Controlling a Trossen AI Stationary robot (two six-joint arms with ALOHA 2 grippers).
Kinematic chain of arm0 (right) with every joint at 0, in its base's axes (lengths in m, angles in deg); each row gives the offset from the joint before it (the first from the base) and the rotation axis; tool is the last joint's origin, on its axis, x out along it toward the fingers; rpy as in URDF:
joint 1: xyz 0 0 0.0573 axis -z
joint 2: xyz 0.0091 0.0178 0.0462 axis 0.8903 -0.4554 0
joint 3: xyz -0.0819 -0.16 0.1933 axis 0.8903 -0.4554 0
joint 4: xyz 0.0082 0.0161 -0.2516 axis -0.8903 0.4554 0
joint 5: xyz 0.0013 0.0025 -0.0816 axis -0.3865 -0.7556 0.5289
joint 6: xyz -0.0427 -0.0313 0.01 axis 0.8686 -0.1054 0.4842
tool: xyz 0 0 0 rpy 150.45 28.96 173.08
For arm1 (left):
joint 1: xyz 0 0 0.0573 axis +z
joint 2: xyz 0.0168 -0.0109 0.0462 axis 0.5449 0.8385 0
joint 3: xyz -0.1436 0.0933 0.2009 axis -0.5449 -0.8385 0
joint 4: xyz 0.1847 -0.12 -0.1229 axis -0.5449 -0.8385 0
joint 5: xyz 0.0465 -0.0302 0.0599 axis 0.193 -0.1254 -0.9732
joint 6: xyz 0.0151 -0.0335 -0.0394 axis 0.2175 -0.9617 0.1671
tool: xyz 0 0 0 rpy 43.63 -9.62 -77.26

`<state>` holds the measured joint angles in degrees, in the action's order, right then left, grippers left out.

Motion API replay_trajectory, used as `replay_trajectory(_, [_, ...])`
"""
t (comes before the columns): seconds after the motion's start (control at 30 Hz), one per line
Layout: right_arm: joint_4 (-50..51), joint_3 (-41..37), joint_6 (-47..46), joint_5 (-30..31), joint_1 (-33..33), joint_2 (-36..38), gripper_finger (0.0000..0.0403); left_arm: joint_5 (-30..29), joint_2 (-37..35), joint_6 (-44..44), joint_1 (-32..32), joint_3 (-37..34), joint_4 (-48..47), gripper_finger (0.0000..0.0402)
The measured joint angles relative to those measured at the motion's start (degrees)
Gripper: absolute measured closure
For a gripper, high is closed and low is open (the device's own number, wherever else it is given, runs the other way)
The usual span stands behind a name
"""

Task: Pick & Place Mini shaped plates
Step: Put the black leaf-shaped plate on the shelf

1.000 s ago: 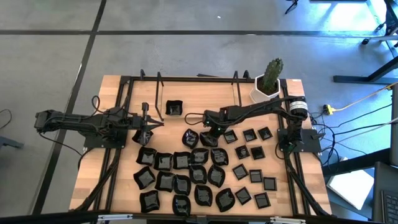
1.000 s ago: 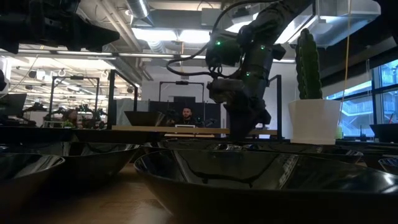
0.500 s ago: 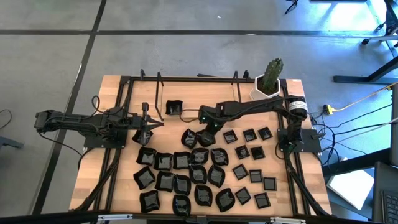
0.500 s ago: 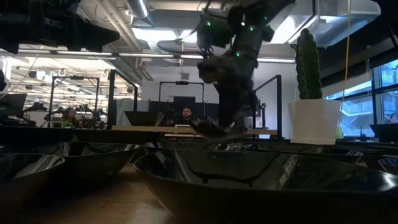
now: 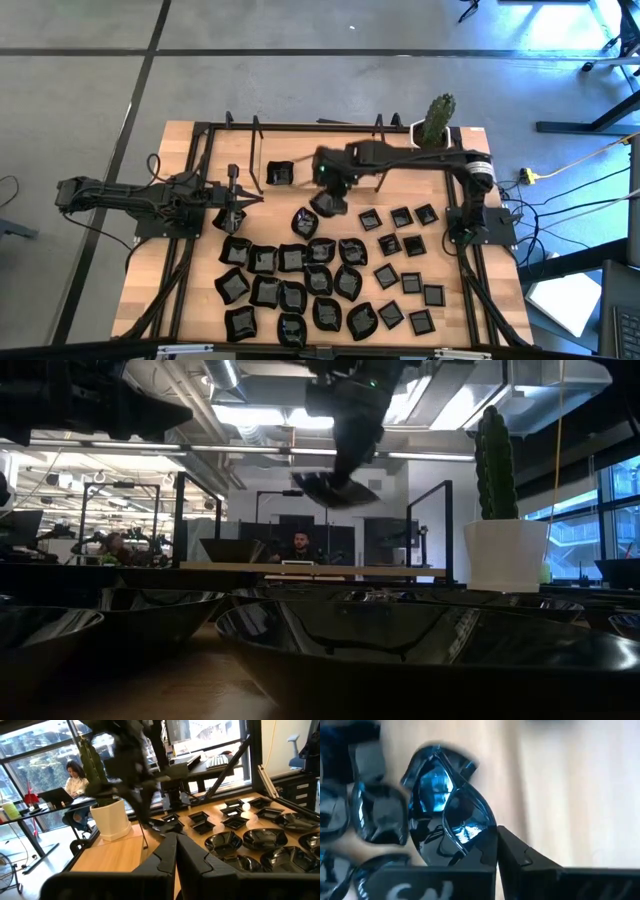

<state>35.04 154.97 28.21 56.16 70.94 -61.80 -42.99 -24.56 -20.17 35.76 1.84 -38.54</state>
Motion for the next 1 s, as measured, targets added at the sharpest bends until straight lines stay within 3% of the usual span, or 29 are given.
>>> replay_trajectory(0.17, [-0.3,1.6,7.9,0.0,4.4,-0.1,0.0399,0.0,0.0,1.5,0.0,0.0,0.7,0.0395])
replay_trajectory(0.4, [-4.3,1.6,9.1,-1.4,10.8,-5.2,0.0399,0.0,0.0,2.1,0.0,0.0,0.7,0.0397])
replay_trajectory(1.0, [-12.9,1.6,14.8,-2.2,13.7,-13.0,0.0399,-2.5,0.0,4.5,0.0,0.0,0.6,0.0396])
